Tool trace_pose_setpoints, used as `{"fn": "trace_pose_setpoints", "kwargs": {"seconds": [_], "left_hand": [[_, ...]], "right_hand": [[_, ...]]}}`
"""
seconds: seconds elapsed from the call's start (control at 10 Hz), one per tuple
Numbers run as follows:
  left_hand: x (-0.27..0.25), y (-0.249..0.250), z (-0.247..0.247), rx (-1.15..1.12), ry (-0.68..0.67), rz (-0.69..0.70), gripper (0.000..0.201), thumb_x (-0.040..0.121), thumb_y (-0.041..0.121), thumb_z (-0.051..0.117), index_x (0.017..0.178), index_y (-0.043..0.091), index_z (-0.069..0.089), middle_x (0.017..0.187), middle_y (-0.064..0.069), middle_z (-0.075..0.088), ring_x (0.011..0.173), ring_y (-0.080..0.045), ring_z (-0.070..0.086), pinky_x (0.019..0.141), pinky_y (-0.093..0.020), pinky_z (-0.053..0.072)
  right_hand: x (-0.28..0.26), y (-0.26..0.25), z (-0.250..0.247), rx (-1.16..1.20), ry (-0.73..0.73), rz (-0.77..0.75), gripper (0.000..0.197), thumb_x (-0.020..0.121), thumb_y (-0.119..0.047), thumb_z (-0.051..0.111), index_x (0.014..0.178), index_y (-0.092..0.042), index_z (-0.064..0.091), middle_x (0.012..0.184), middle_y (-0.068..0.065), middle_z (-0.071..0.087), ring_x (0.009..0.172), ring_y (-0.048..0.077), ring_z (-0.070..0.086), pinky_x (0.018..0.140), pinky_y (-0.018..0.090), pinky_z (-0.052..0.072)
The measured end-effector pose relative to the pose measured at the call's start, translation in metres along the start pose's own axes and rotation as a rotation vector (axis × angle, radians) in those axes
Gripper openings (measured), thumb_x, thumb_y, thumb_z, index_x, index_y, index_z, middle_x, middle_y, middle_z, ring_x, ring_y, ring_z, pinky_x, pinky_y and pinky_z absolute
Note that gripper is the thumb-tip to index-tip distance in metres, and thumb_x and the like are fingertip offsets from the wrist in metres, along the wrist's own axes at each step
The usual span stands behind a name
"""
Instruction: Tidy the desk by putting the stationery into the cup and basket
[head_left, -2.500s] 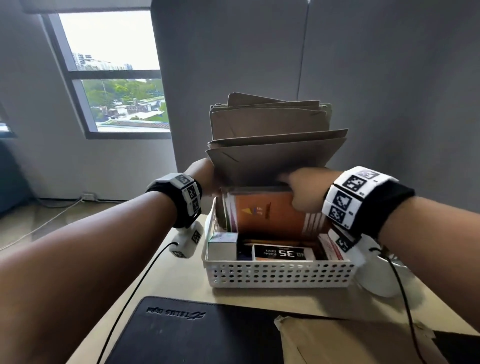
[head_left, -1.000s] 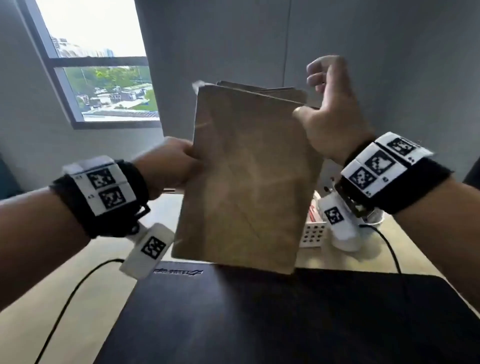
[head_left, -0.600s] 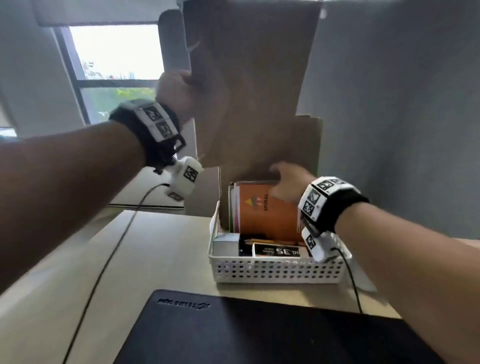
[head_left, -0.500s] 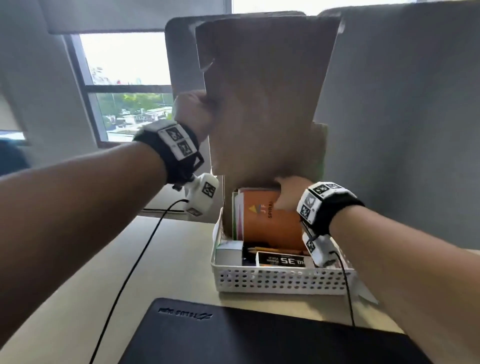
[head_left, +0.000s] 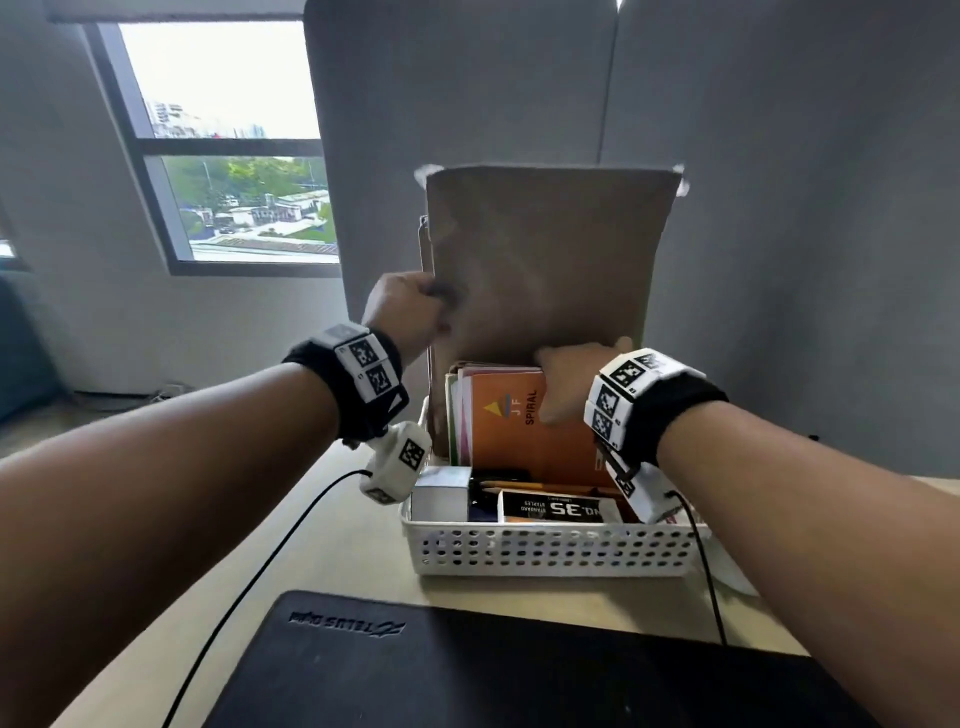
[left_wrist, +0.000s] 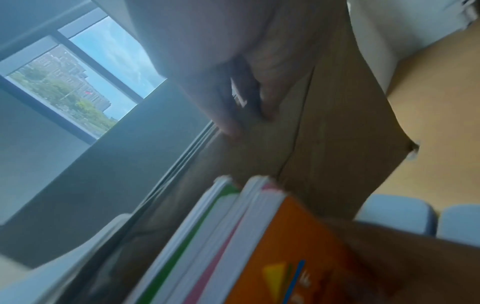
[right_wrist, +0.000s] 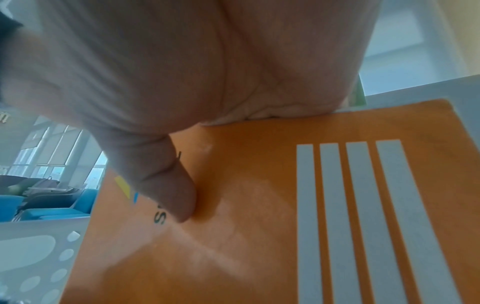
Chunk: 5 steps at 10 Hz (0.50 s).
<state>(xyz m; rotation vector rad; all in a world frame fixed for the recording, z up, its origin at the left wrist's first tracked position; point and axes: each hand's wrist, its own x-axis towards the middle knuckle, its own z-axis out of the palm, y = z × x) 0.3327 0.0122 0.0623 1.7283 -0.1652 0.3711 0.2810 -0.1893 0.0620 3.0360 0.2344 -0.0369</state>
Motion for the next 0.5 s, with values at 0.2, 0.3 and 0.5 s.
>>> {"fn": "trace_pose_setpoints", "kwargs": {"seconds": [0.2,0.3,0.5], "left_hand": [[0.013,-0.043,0.006,0.292,-0.064,-0.153,0.012,0.08,0.017,0.078,0.081,0.005,0.076,0.068,-0.013,0.07,0.059,-0.03,0.066,0.076,-0.054,0.063],[0.012,-0.035,0.007,0.372,-0.11,-0.171,0.024,0.086,0.023,0.079,0.083,0.0,0.073,0.063,-0.01,0.063,0.057,-0.025,0.059,0.077,-0.053,0.062],[-0.005,0.0,-0.003,0.883,-0.089,0.027,0.034,0.096,0.035,0.064,0.095,0.003,0.074,0.093,-0.009,0.073,0.081,-0.028,0.065,0.071,-0.033,0.052]], "right_hand": [[0.009,0.004,0.013,0.008,0.035,0.002,0.054,0.066,-0.057,0.046,0.112,-0.03,0.051,0.12,0.005,0.066,0.121,0.032,0.054,0.102,0.054,0.026],[0.013,0.003,0.013,0.005,0.036,0.053,0.06,0.072,-0.053,0.044,0.126,-0.028,0.05,0.132,0.007,0.059,0.129,0.033,0.049,0.106,0.056,0.029],[0.011,0.006,0.013,0.144,0.281,0.202,0.052,0.074,-0.035,0.062,0.121,-0.02,0.047,0.127,0.009,0.053,0.122,0.036,0.048,0.101,0.054,0.042]]}}
